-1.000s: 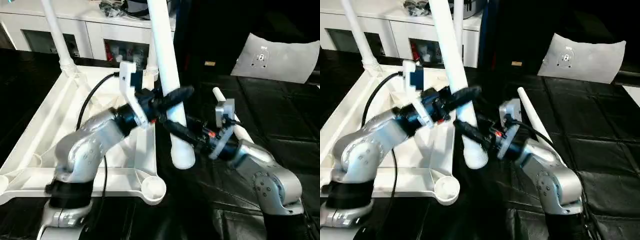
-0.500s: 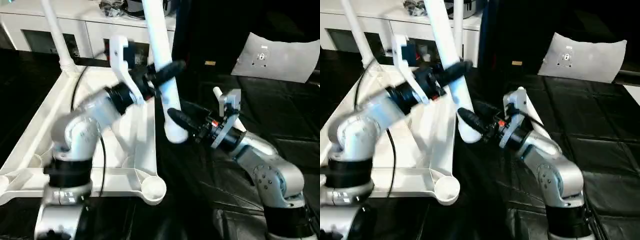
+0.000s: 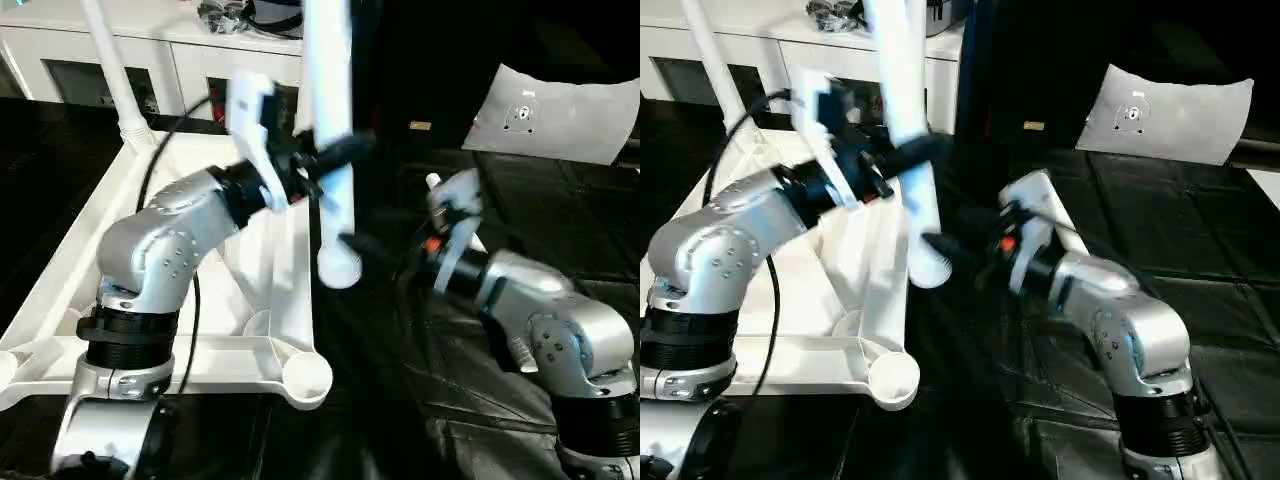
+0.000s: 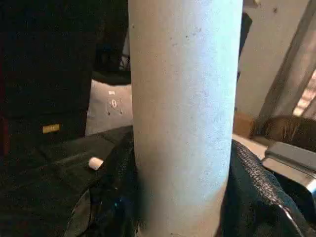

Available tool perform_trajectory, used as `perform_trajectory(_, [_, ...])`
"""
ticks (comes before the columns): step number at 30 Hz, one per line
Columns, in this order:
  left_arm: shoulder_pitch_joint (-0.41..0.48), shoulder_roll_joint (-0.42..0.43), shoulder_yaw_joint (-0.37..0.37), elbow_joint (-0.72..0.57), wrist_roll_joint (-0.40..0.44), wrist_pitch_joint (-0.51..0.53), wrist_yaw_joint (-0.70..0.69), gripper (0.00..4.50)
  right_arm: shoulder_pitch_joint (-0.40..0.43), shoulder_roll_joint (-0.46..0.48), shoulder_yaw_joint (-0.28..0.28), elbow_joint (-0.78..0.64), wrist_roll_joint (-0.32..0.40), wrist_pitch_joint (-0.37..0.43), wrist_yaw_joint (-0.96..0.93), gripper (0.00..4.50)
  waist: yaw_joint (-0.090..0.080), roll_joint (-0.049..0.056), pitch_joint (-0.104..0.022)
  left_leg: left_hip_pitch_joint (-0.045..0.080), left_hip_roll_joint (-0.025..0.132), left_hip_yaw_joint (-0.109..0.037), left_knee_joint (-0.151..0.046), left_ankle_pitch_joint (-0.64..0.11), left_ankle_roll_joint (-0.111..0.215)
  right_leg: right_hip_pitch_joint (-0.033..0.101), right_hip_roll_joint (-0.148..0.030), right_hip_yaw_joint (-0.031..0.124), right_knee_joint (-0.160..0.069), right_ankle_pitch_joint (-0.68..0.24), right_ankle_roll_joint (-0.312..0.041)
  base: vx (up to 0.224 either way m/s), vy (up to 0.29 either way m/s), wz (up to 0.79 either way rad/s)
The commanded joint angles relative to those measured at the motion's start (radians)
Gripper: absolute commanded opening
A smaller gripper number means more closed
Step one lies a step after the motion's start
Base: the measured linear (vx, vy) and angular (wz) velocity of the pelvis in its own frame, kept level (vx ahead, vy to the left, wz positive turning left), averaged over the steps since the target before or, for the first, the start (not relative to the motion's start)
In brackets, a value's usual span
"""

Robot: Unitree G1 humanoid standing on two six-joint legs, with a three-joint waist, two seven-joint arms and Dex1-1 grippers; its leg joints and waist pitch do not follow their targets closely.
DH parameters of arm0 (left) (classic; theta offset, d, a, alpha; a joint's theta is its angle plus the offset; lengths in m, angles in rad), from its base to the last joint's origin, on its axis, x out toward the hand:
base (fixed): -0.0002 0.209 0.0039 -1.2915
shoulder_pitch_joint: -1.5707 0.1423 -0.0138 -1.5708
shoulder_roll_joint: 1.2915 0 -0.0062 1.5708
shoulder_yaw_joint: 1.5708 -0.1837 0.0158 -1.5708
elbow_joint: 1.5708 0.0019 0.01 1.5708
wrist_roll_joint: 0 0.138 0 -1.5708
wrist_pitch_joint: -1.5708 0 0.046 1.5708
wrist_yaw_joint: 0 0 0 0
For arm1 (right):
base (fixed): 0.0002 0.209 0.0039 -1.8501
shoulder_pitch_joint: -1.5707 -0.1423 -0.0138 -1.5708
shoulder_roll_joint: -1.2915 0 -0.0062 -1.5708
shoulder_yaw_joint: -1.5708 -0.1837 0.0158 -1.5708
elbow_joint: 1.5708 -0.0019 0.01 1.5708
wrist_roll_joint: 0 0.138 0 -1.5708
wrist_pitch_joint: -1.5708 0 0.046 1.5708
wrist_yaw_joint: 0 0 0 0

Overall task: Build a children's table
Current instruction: Pick table leg

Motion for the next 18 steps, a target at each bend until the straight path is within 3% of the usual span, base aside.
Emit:
perform_trajectory(1, [-0.025,-0.001,-0.019,-0.036,0.015,-0.001,-0.004,1.83,-0.022,-0.002,0.016,0.017,-0.023,0.002,-0.004,3.85,0.000,0.012,-0.072,0.031,0.062,-0.024,-0.060,-0.112,-0.041,0.026,-0.110,0.051,-0.074,0.097,-0.183,0.000,0.000,0.00])
perform_trajectory(9, [-0.024,0.010,-0.065,-0.057,0.039,-0.005,-0.030,1.83,-0.033,0.019,0.056,0.040,-0.039,-0.011,-0.015,3.85,0.001,0.011,-0.072,0.030,0.060,-0.024,-0.059,-0.098,-0.037,0.026,-0.110,0.052,-0.072,0.120,-0.181,0.000,0.000,0.00])
perform_trajectory(10, [-0.024,0.013,-0.074,-0.063,0.042,-0.003,-0.035,1.83,-0.037,0.025,0.059,0.054,-0.046,-0.016,-0.021,3.59,0.002,0.011,-0.072,0.030,0.061,-0.023,-0.059,-0.102,-0.037,0.026,-0.111,0.052,-0.073,0.112,-0.181,0.000,0.000,0.00])
perform_trajectory(18, [-0.023,0.013,-0.088,-0.080,0.041,0.010,-0.045,1.83,-0.050,0.039,0.063,0.082,-0.059,-0.030,-0.029,3.01,0.001,0.011,-0.072,0.029,0.060,-0.023,-0.059,-0.099,-0.041,0.027,-0.109,0.052,-0.071,0.122,-0.180,0.000,0.000,0.00])
